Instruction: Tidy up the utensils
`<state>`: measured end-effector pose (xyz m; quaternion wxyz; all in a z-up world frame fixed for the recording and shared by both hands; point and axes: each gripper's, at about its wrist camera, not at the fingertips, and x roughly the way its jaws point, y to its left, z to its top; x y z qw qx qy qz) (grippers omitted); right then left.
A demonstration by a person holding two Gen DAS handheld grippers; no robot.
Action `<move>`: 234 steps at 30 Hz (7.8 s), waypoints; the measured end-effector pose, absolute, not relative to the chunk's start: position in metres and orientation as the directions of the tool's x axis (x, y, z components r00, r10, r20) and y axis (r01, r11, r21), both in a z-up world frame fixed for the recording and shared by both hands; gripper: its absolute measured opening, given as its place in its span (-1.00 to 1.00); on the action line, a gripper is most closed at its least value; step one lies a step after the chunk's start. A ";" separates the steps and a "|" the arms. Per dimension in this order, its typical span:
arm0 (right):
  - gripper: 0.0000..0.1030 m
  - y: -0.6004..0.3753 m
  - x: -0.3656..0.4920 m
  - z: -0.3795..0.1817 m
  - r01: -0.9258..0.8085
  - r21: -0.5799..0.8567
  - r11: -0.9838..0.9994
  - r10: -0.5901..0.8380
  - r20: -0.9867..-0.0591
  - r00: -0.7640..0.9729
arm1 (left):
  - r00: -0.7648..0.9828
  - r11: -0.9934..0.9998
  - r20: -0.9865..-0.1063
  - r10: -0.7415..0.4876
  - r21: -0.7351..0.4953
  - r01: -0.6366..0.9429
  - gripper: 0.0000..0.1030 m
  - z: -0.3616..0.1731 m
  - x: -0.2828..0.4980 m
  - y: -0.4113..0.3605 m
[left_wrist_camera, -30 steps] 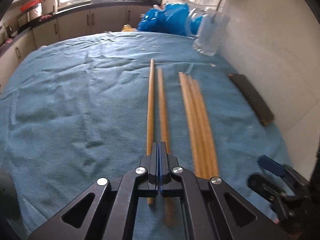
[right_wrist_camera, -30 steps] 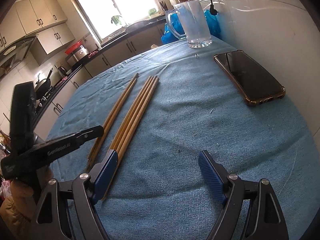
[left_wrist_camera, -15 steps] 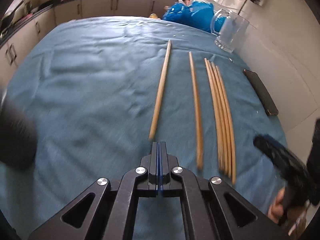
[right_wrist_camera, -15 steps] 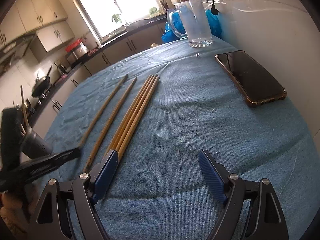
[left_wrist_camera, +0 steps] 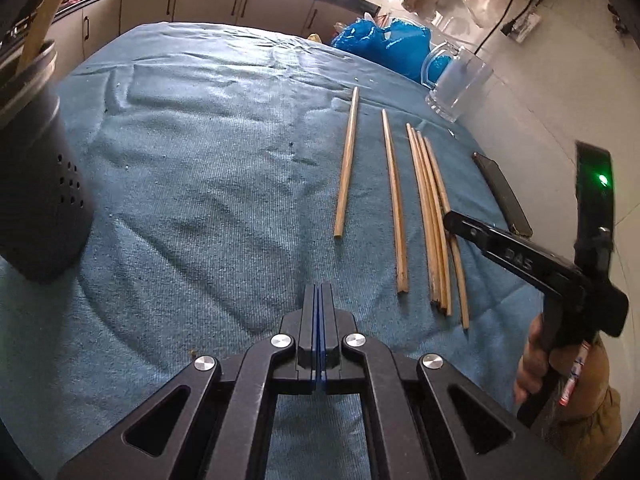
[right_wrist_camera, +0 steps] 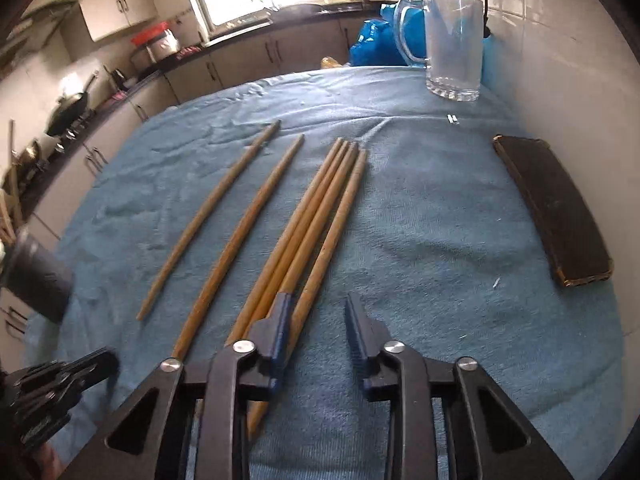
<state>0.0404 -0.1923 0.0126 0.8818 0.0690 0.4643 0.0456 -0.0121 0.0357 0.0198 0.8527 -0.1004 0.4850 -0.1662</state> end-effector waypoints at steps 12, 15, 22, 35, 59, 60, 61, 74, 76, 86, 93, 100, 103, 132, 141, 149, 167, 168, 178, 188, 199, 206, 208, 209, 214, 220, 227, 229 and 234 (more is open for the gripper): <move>-0.48 -0.207 0.090 0.013 0.031 0.031 0.999 0.011 -0.861 0.509 | 0.522 0.956 -0.802 -0.290 -0.225 0.185 -0.96 0.045 0.051 0.002; -0.48 -0.218 0.095 0.014 0.030 0.043 0.999 0.021 -0.860 0.510 | 0.528 0.963 -0.806 -0.266 -0.195 0.187 -0.60 0.039 0.067 -0.014; -0.48 -0.221 0.096 0.013 0.010 0.059 0.998 0.045 -0.851 0.524 | 0.524 0.979 -0.834 -0.176 -0.092 0.182 -0.44 0.020 0.097 -0.036; -0.85 -0.226 0.086 0.014 0.030 0.101 0.994 0.073 -0.864 0.498 | 0.443 0.978 -0.874 -0.197 -0.141 0.155 -0.88 0.020 0.069 -0.009; -0.41 -0.235 -0.021 0.017 -0.024 0.125 0.992 0.125 -0.909 0.398 | 0.445 0.959 -0.857 -0.261 -0.178 0.218 -0.61 0.061 -0.041 0.027; -0.41 -0.234 -0.016 0.017 -0.027 0.114 0.993 0.116 -0.912 0.393 | 0.455 0.964 -0.858 -0.239 -0.152 0.220 -0.61 0.059 -0.033 0.022; -0.42 -0.233 -0.011 0.017 -0.031 0.106 0.994 0.110 -0.913 0.392 | 0.463 0.967 -0.859 -0.220 -0.130 0.219 -0.61 0.057 -0.024 0.018; -0.42 -0.231 0.047 0.016 -0.057 0.068 0.996 0.081 -0.956 0.282 | 0.379 0.979 -0.915 -0.137 -0.067 0.194 -0.62 0.025 0.055 -0.005; -0.43 -0.228 0.050 0.016 -0.067 0.054 0.996 0.070 -0.962 0.263 | 0.367 0.975 -0.922 -0.126 -0.047 0.218 -0.62 0.024 0.059 -0.009; -0.85 -0.214 0.059 0.015 -0.100 -0.002 0.995 0.024 -0.965 0.263 | 0.378 0.970 -0.909 -0.178 -0.097 0.225 -0.88 0.024 0.063 -0.009; -0.86 -0.219 0.029 0.036 -0.070 0.174 0.982 0.187 -0.889 0.419 | 0.506 0.967 -0.828 -0.241 -0.162 0.196 -0.88 0.066 0.022 0.020; -0.86 -0.204 -0.014 0.082 -0.117 0.239 0.964 0.260 -0.756 0.601 | 0.640 0.954 -0.707 -0.300 -0.223 0.201 -0.88 0.113 -0.033 0.045; -0.86 -0.204 -0.036 0.095 -0.117 0.252 0.961 0.266 -0.710 0.652 | 0.690 0.951 -0.655 -0.308 -0.231 0.205 -0.88 0.129 -0.056 0.051; -0.86 -0.125 -0.114 0.210 -0.262 0.231 0.937 0.323 -0.289 0.901 | 0.915 0.948 -0.337 -0.222 -0.296 0.121 -0.88 0.230 -0.175 0.136; -0.85 -0.069 -0.056 0.237 -0.329 0.331 0.884 0.410 -0.213 0.887 | 0.962 0.947 -0.238 -0.133 -0.317 0.052 -0.88 0.270 -0.134 0.188; -0.85 -0.005 -0.002 0.256 -0.412 0.371 0.833 0.472 -0.085 0.878 | 0.974 0.944 -0.219 -0.060 -0.329 -0.016 -0.88 0.280 -0.070 0.221; -0.85 0.066 0.068 0.197 -0.361 0.264 0.894 0.406 -0.142 0.903 | 0.942 0.951 -0.334 -0.027 -0.298 -0.078 -0.88 0.224 0.020 0.242; -0.85 0.065 0.068 0.194 -0.358 0.262 0.896 0.404 -0.151 0.902 | 0.939 0.951 -0.342 -0.026 -0.298 -0.082 -0.88 0.220 0.022 0.242; -0.77 0.057 0.068 0.170 -0.348 0.278 0.896 0.414 -0.233 0.880 | 0.926 0.952 -0.374 -0.041 -0.295 -0.077 -0.88 0.205 0.015 0.236; 0.31 0.028 0.038 0.182 -0.313 0.295 0.903 0.388 -0.243 0.889 | 0.937 0.932 -0.347 0.031 -0.329 -0.152 0.02 0.224 -0.053 0.241; 0.56 -0.078 -0.038 0.151 -0.142 0.324 0.935 0.261 -0.362 0.895 | 0.932 0.954 -0.364 -0.002 -0.280 -0.107 0.33 0.210 -0.135 0.180; 0.56 -0.172 -0.084 0.098 0.069 0.359 0.931 0.122 -0.483 0.867 | 0.864 0.981 -0.496 -0.091 -0.194 -0.009 0.33 0.168 -0.131 0.108; 0.56 -0.192 -0.094 0.086 0.109 0.345 0.932 0.088 -0.507 0.857 | 0.834 0.985 -0.538 -0.121 -0.168 0.035 0.33 0.156 -0.123 0.085; 0.56 -0.202 -0.097 0.082 0.126 0.341 0.931 0.073 -0.515 0.854 | 0.821 0.986 -0.555 -0.131 -0.157 0.052 0.33 0.150 -0.119 0.076; 0.56 -0.235 -0.104 0.066 0.157 0.374 0.914 0.066 -0.519 0.852 | 0.743 0.986 -0.648 -0.169 -0.121 0.119 0.33 0.122 -0.092 0.035; 0.56 -0.262 -0.097 0.048 0.156 0.420 0.894 0.097 -0.522 0.847 | 0.624 0.973 -0.749 -0.223 -0.126 0.196 -0.23 0.093 -0.041 -0.010; 0.56 -0.276 -0.084 0.029 0.123 0.489 0.863 0.182 -0.530 0.828 | 0.582 0.956 -0.780 -0.229 -0.069 0.283 -0.28 0.065 0.040 -0.073; 0.56 -0.275 -0.083 0.028 0.107 0.499 0.860 0.204 -0.529 0.824 | 0.564 0.956 -0.798 -0.213 -0.049 0.291 -0.28 0.054 0.062 -0.084; 0.56 -0.274 -0.081 0.024 0.087 0.527 0.846 0.242 -0.523 0.817 | 0.542 0.955 -0.822 -0.175 -0.007 0.298 -0.37 0.036 0.102 -0.100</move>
